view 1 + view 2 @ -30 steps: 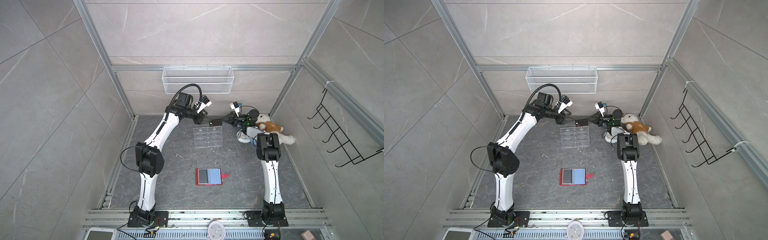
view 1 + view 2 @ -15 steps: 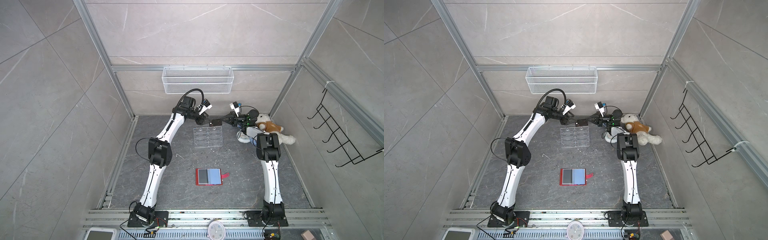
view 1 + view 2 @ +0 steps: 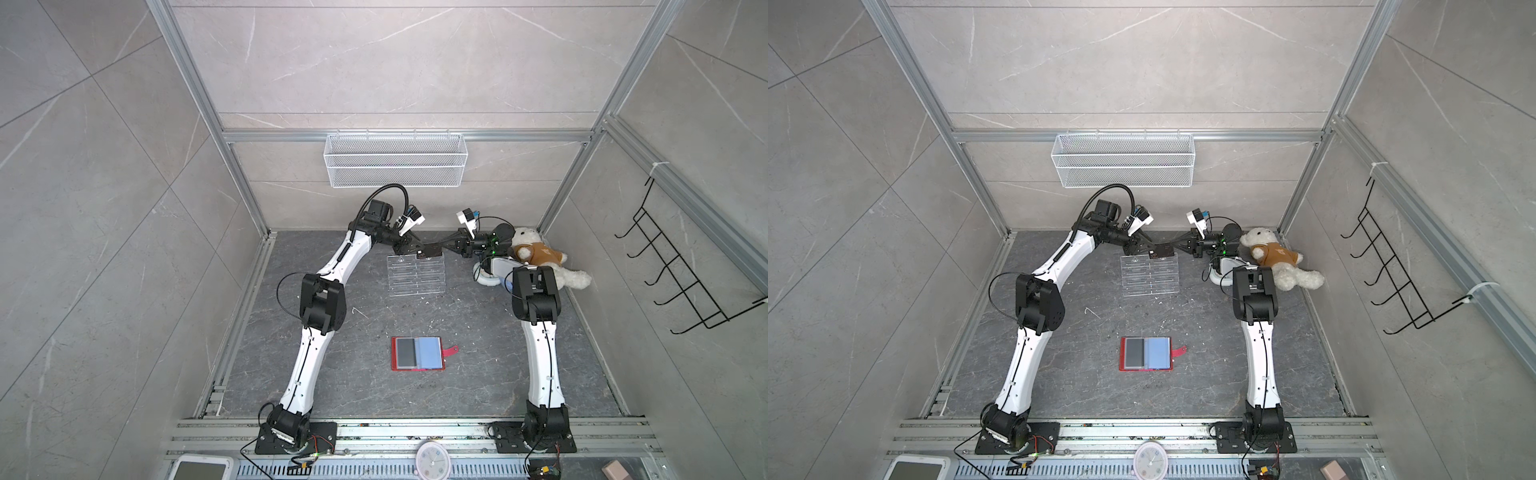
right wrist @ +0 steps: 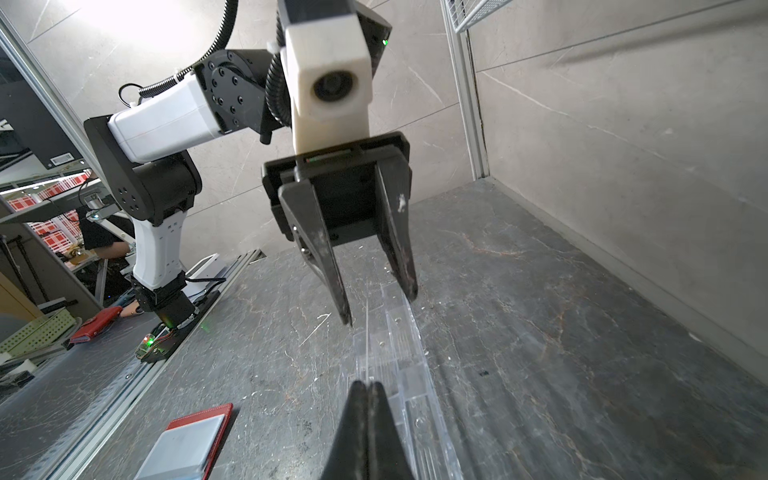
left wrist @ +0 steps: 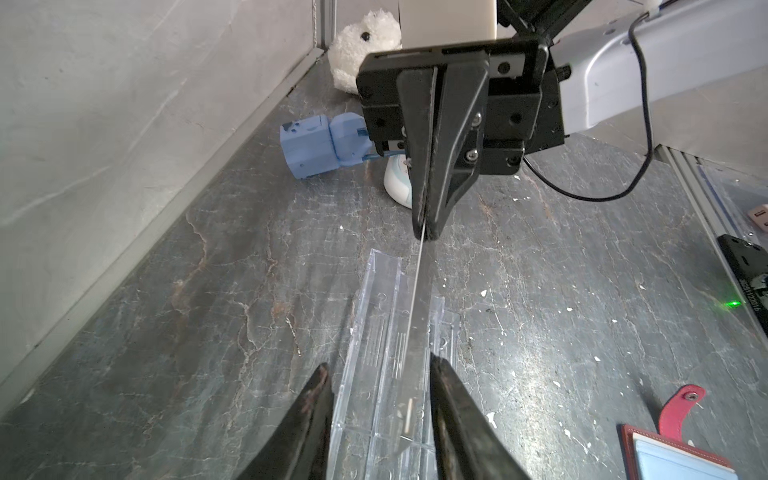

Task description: Take the credit cards out of the card holder

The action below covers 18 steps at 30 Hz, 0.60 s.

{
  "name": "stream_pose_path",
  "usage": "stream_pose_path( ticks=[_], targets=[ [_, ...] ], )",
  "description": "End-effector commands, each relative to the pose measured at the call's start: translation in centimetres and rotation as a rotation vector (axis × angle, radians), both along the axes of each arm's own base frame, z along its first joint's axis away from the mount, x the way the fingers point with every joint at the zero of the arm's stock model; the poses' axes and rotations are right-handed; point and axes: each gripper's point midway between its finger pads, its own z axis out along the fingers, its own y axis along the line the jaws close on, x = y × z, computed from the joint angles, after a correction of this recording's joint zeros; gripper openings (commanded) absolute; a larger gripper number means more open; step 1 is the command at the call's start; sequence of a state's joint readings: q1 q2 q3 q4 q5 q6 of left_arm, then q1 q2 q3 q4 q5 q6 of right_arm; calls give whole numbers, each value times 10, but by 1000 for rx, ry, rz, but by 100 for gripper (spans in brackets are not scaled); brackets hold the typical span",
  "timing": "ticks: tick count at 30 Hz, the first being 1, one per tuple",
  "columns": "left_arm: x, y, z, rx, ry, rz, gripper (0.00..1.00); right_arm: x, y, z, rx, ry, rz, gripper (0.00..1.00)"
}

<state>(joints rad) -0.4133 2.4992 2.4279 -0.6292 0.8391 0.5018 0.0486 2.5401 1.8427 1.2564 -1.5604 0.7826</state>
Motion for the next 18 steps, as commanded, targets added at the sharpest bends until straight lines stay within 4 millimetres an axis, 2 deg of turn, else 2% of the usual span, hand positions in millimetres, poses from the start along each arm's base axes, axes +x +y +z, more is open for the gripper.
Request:
stream_pose_path(
  ticks=[1,5,14,16,18],
  targets=[
    [-12,-1,27,-46,-33,-55,41,-22,5,22,-38,-92,87,0],
    [-11,-1,23,-35,-42,-57,40,-23,8,22,-38,-84,93,0],
    [-20,-3,35,-69,-32,-89,36,-24,12,20,-38,-75,101,0],
    [-23,-4,36,-77,-23,-99,32,-24,12,21,-38,-75,99,0],
    [-25,-5,35,-76,-20,-106,24,-24,12,20,-38,-73,100,0]
  ],
)
